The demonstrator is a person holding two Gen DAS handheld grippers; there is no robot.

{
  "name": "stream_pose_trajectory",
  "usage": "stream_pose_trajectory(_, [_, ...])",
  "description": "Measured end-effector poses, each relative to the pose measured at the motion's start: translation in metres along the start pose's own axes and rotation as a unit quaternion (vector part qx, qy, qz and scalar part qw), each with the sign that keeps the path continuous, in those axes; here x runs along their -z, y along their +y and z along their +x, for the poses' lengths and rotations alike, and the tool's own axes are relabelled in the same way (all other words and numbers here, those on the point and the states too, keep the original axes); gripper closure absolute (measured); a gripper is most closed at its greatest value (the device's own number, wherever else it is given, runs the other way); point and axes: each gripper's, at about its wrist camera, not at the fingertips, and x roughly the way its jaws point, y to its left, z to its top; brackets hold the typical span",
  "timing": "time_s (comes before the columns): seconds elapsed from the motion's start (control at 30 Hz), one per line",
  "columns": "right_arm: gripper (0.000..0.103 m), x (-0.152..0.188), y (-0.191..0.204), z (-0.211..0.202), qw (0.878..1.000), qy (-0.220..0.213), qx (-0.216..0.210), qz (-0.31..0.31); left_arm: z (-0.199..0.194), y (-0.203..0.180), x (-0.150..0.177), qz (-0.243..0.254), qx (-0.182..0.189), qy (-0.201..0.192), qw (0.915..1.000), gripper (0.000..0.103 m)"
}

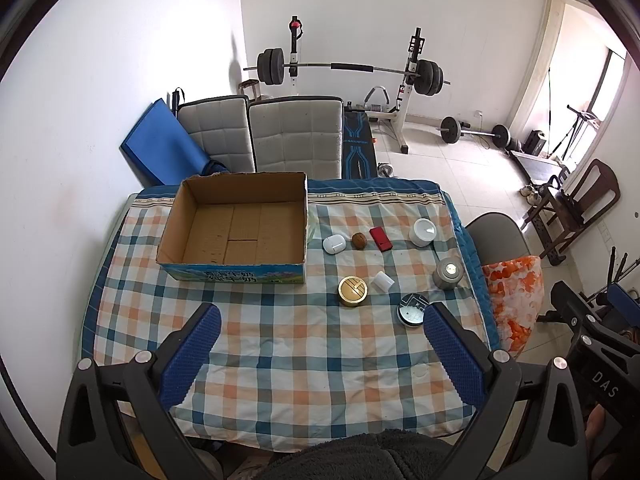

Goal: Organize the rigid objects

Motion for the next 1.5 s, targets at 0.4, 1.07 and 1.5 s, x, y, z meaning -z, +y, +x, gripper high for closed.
stream_pose_trajectory(0.4, [0.000,0.002,0.001,0.000,0.999,-0.011,0.032,-0.023,0.000,0.000,0.002,-0.001,0.000,0.001,1.0000,0.000])
stream_pose_trajectory(1.07, [0.000,0.030,0.007,0.357,0.973,0.221,-0.066,0.019,0.256,-0.018,-0.011,0.018,-0.026,0.201,0.9791,0.000])
stream_pose_trajectory(1.5, [0.025,0.169,0.023,0.505,0.897,0.436,-0.045,0.051,0.398,-0.032,0.022,0.003,-0.003,0.319,0.9477,0.000])
